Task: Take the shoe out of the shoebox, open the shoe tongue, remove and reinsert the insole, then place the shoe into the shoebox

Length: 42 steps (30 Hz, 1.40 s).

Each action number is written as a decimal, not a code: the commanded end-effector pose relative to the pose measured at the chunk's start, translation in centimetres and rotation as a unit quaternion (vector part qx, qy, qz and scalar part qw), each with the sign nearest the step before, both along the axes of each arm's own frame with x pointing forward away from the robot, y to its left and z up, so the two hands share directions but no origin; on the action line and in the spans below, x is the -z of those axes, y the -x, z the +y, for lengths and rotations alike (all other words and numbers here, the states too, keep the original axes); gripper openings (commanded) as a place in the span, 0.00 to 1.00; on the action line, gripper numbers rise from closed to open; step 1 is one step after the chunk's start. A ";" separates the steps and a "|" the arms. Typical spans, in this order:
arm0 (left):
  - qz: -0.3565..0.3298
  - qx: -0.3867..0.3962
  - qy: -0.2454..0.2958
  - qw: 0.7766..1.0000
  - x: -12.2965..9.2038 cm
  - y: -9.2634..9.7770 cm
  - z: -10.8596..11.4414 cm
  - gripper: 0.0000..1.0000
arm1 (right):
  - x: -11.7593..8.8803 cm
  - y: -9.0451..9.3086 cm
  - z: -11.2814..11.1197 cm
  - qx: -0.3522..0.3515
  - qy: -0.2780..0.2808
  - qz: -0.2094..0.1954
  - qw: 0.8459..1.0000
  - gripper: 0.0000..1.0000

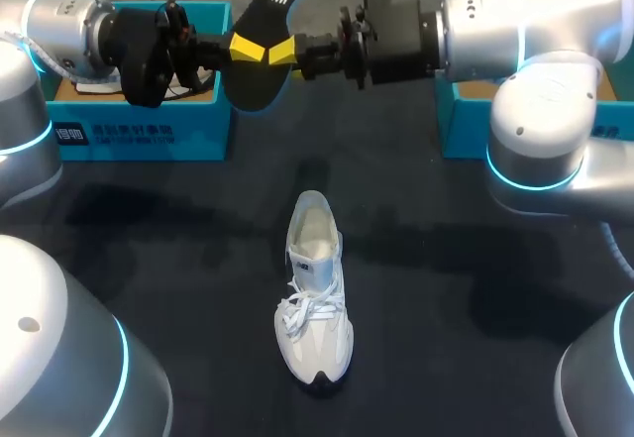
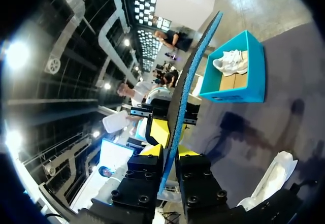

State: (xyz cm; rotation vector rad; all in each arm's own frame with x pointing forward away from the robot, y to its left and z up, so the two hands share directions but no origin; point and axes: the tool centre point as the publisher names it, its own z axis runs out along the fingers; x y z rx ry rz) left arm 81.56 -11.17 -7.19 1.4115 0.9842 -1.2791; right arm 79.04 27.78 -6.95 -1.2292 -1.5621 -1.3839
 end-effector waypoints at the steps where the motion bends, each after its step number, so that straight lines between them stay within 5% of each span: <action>1: -0.001 -0.001 0.001 1.000 0.1 0.1 -0.1 0.00 | -0.1 0.1 0.2 0.003 0.003 0.003 1.000 0.07; 3: -0.001 -0.001 0.001 1.000 0.1 0.1 -0.1 0.00 | 0.0 0.1 0.2 0.004 0.004 0.004 1.000 0.00; 12: -0.001 -0.001 0.001 1.000 0.1 0.1 -0.1 0.00 | 0.1 0.2 0.3 0.002 0.004 0.006 1.000 0.00; 13: -0.001 -0.001 0.001 1.000 0.1 0.0 -0.1 0.06 | 0.1 0.2 0.2 0.002 0.004 0.006 1.000 0.00; 15: -0.001 0.000 0.000 1.000 0.1 0.1 0.0 0.42 | 0.0 0.3 0.2 0.002 0.004 0.006 1.000 0.00; 17: -0.004 0.002 0.000 1.000 0.0 0.2 0.0 1.00 | 0.0 0.3 0.2 0.003 0.004 0.005 1.000 0.00; 31: -0.022 0.001 -0.045 0.999 0.6 1.0 2.5 1.00 | 0.9 0.1 -1.8 0.014 0.006 -0.018 1.000 0.00; 42: 0.038 0.032 -0.087 0.995 3.0 1.2 5.8 1.00 | 3.2 0.4 -3.4 -0.012 0.006 -0.086 0.996 0.00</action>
